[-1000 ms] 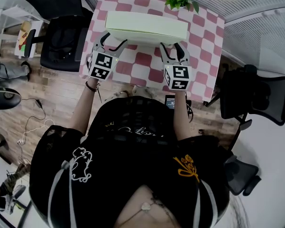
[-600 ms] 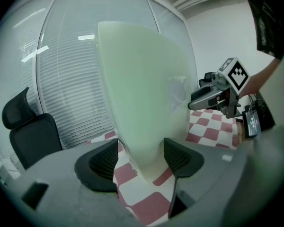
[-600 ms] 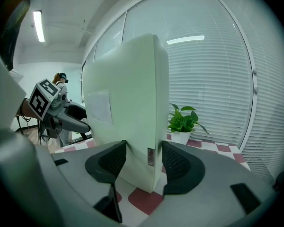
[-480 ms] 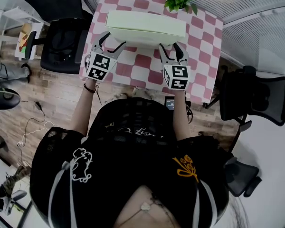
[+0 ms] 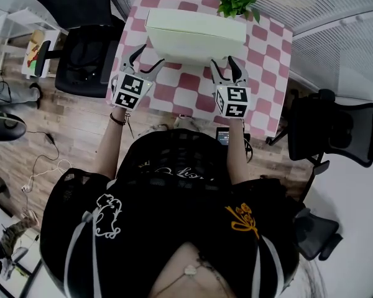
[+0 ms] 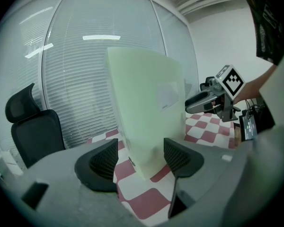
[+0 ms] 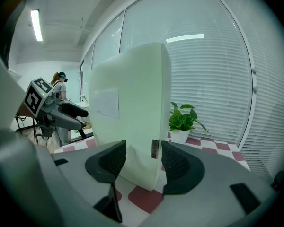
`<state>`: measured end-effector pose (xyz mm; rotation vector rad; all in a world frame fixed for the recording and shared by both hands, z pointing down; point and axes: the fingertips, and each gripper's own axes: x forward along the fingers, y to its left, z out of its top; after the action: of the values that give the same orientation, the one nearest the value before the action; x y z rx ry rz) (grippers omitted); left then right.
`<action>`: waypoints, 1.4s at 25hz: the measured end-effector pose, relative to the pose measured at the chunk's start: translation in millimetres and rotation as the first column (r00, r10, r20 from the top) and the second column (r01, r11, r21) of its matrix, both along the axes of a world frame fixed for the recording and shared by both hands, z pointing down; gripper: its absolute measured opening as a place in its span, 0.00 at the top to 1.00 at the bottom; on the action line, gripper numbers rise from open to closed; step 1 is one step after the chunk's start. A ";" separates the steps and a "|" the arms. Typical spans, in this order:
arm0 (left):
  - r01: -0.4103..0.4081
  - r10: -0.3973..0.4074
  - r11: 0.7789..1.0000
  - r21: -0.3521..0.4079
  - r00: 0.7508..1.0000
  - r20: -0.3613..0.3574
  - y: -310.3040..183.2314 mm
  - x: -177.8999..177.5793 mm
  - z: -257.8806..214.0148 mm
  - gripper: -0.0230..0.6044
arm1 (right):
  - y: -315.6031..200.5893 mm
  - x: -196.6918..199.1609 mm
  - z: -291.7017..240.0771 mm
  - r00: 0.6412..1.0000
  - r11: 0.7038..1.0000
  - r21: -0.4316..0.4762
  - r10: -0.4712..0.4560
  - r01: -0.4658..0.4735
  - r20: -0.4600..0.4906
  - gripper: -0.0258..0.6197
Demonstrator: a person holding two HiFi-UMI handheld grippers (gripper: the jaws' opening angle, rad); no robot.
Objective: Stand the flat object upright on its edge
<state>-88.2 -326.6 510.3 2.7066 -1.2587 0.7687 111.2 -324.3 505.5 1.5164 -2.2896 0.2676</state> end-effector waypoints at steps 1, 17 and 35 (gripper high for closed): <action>-0.001 0.001 1.000 -0.001 1.000 0.000 1.5 -0.1 -0.1 0.48 | 0.6 0.0 0.5 1.000 1.000 -0.003 0.000 0.000 -0.002 0.60; -0.063 0.062 0.998 0.002 0.993 -0.102 49.5 8.3 -19.8 0.50 | 39.9 -3.5 -18.6 0.997 0.998 0.013 0.062 -0.062 0.038 0.60; -0.101 0.104 0.995 0.022 0.974 -0.203 158.9 -30.5 -40.2 0.74 | 148.9 -106.4 -41.7 0.995 0.996 0.080 -0.043 0.036 0.087 0.81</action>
<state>-118.6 -167.7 470.1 2.7919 -1.0900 0.4774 4.9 -175.4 463.8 1.5240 -2.4227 0.2414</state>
